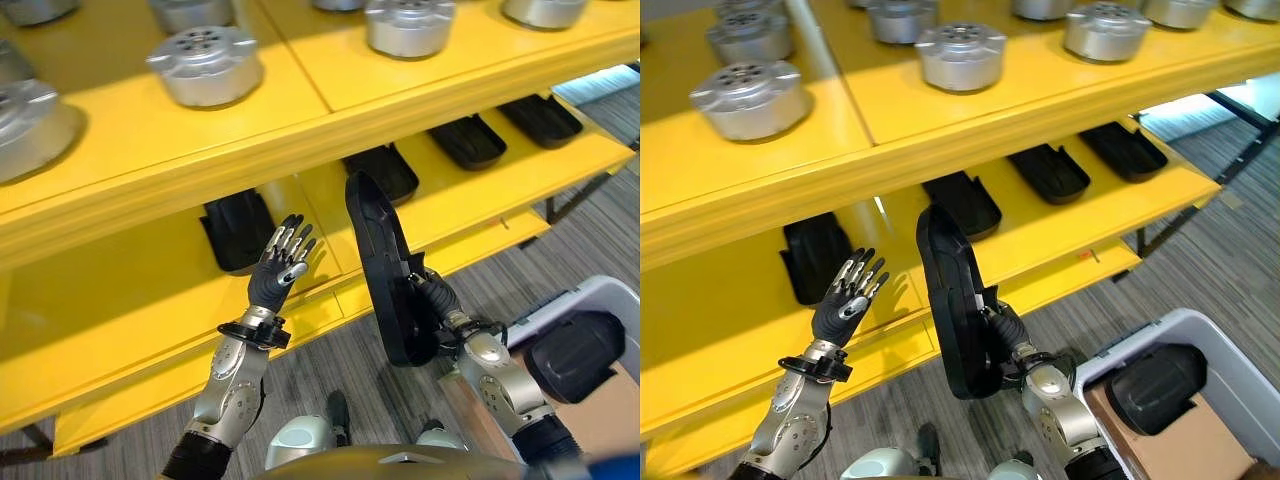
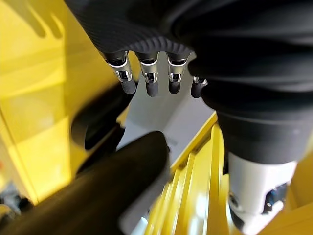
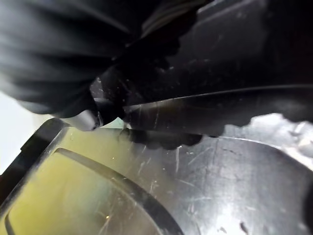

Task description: Move parts from the plastic box to the shelf.

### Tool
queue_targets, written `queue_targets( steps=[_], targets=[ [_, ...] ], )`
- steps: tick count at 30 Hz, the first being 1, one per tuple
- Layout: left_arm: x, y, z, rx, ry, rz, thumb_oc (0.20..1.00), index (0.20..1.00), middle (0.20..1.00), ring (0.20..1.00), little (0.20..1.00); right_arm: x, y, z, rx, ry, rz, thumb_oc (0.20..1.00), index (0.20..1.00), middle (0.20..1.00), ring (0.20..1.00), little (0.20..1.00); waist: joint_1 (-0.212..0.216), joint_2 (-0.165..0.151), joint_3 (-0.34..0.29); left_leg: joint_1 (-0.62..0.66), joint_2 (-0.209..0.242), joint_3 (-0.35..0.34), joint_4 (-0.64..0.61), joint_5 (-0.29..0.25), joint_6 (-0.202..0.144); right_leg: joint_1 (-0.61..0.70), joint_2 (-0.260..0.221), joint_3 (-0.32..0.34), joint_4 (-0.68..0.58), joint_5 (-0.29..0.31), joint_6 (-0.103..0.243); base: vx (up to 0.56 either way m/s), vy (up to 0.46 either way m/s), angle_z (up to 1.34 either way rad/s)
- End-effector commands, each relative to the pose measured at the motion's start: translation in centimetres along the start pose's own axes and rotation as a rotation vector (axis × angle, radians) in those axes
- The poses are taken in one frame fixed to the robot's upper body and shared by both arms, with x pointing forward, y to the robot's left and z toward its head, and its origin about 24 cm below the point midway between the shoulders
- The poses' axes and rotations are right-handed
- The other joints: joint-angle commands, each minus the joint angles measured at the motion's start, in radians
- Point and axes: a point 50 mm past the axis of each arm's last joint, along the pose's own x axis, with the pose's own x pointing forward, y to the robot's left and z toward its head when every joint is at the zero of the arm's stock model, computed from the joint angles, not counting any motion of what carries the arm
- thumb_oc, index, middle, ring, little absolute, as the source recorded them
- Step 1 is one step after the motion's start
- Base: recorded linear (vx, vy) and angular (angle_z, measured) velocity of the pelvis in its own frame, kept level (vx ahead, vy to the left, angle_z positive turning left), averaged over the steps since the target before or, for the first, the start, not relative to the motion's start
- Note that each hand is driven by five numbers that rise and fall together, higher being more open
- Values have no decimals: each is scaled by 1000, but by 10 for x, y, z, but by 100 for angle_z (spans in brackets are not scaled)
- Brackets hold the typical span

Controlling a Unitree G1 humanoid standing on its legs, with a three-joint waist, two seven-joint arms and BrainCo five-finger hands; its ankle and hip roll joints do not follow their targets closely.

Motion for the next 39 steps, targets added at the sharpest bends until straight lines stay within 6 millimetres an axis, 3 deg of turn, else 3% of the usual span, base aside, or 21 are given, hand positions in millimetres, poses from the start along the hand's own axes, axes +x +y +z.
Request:
queue_targets(
  steps=[1, 6, 7, 8, 11, 15, 17, 21, 24, 25, 27, 28, 29, 32, 34, 35, 36, 37, 39],
  targets=[
    [4, -7, 29, 55, -153, -19, 1000, 1000, 1000, 1000, 1000, 8, 17, 31, 53, -155, 68, 200, 200, 200, 200, 200, 21, -1, -28, 102, 152, 11, -35, 32, -143, -23, 95, -18, -98, 62, 36, -175, 276, 44],
    [3, -3, 29, 71, -120, -29, 1000, 1000, 1000, 1000, 1000, 9, 21, 32, 99, -164, 45, 200, 200, 200, 200, 200, 54, -16, -14, 89, 119, 0, -35, -1, -115, -65, 22, -49, -77, 178, 86, -187, 254, 48],
    [2, -1, 26, 62, -106, -28, 1000, 1000, 1000, 1000, 1000, 9, 22, 32, 115, -170, 31, 200, 200, 200, 200, 200, 46, -17, -8, 86, 104, -24, -35, -13, -95, -93, 21, 4, -15, 178, 91, -239, 220, 36],
    [2, 0, 23, 45, -91, -39, 1000, 1000, 1000, 1000, 1000, 7, 20, 32, 126, -191, 14, 200, 200, 200, 200, 200, 25, -17, -14, 64, 92, -72, -35, 0, -74, -102, 104, 104, 69, 79, 57, -257, 149, 70],
    [6, -6, 24, 55, -93, -48, 1000, 1000, 1000, 1000, 1000, 6, 16, 33, 137, -194, -3, 200, 200, 200, 200, 200, 15, -24, -18, 41, 75, -102, -35, 14, -51, -120, 186, 154, 152, 25, 22, -143, 11, 110],
    [9, -8, 26, 56, -101, -46, 1000, 1000, 1000, 1000, 1000, 8, 13, 38, 116, -211, -7, 200, 200, 200, 200, 200, 4, -30, -24, 26, 48, -119, -35, 17, -49, -130, 269, 189, 197, -24, -5, -104, -35, 16],
    [10, -8, 26, 73, -99, -41, 1000, 1000, 1000, 1000, 1000, 8, 10, 40, 74, -229, -33, 200, 200, 200, 200, 200, 9, -35, -18, 22, 37, -130, -35, 26, -54, -119, 277, 181, 157, -25, -17, -96, -130, 1],
    [11, -7, 20, 100, -58, -31, 1000, 1000, 1000, 1000, 1000, 10, 3, 50, -39, -284, -83, 200, 200, 200, 200, 200, 13, -13, -4, 11, 44, -159, -35, 56, -80, -92, 286, 193, 44, -55, -51, -108, -158, -12],
    [9, -10, 12, 102, -43, -6, 1000, 1000, 1000, 1000, 1000, 7, 5, 46, -70, -258, -54, 200, 200, 200, 200, 200, -9, 13, -15, -14, 35, -169, -35, 67, -96, -72, 290, 227, -81, -29, -58, -187, -156, -7],
    [7, -10, 9, 91, -32, -4, 1000, 1000, 1000, 1000, 1000, 3, 5, 39, -74, -241, -70, 200, 200, 200, 200, 200, -25, 26, -22, -11, 28, -133, -35, 63, -99, -60, 285, 221, -114, -13, -51, -172, -81, -5],
    [7, -12, 7, 107, -14, -34, 1000, 1000, 1000, 1000, 1000, 2, 2, 37, -70, -241, -94, 200, 200, 200, 200, 200, -44, 27, -21, 11, 40, -58, -35, 60, -107, -47, 276, 190, -132, -6, -48, -125, -5, 11],
    [8, -22, 2, 134, 21, -147, 1000, 1000, 1000, 1000, 1000, 0, -4, 39, -109, -264, -144, 200, 200, 200, 200, 200, -70, 18, -20, 44, 70, 23, 2, 29, -128, -22, 255, 160, -146, -16, -46, -107, 61, 40],
    [7, -25, 0, 143, 25, -176, 1000, 1000, 1000, 1000, 1000, 0, -7, 40, -122, -271, -154, 200, 200, 200, 200, 200, -72, 14, -18, 36, 79, 28, 32, 21, -133, -20, 250, 159, -146, -16, -50, -148, 98, 62],
    [4, -26, -3, 86, 37, -168, 1000, 1000, 1000, 1000, 1000, 3, -16, 50, -232, -314, -179, 200, 200, 200, 200, 200, -68, -4, -8, -14, 138, -8, 207, -1, -162, -19, 220, 184, -142, -8, -67, -129, 105, 41],
    [6, -22, 0, 61, 24, -127, 1000, 1000, 1000, 1000, 1000, 5, -16, 55, -257, -321, -165, 200, 200, 200, 200, 200, -66, -6, -14, -14, 165, -27, 225, 26, -157, -37, 209, 194, -134, 1, -78, -107, 195, -49],
    [8, -21, 4, 53, 0, -122, 1000, 1000, 1000, 1000, 1000, 5, -15, 57, -244, -310, -141, 200, 200, 200, 200, 200, -65, -2, -26, -6, 212, -61, 237, 83, -177, -40, 206, 207, -131, -4, -86, -83, 572, -46],
    [5, -15, 7, 70, -16, -102, 1000, 1000, 1000, 1000, 1000, 7, -15, 55, -233, -282, -111, 200, 200, 200, 200, 200, -56, 9, -46, 10, 293, -148, 227, 186, -217, -47, 190, 225, -137, -6, -92, -99, 669, -22],
    [4, -13, 6, 59, -19, -89, 1000, 1000, 1000, 1000, 1000, 6, -15, 54, -231, -274, -103, 200, 200, 200, 200, 200, -55, 16, -49, 20, 298, -165, 214, 188, -223, -49, 181, 224, -138, -4, -87, -143, 882, 7],
    [4, -9, 6, 71, -26, -76, 1000, 1000, 1000, 1000, 1000, 6, -15, 50, -200, -244, -97, 200, 200, 200, 200, 200, -64, 31, -55, 51, 275, -109, 165, 138, -217, -42, 148, 192, -150, 16, -58, -107, 646, -6]
  ],
)
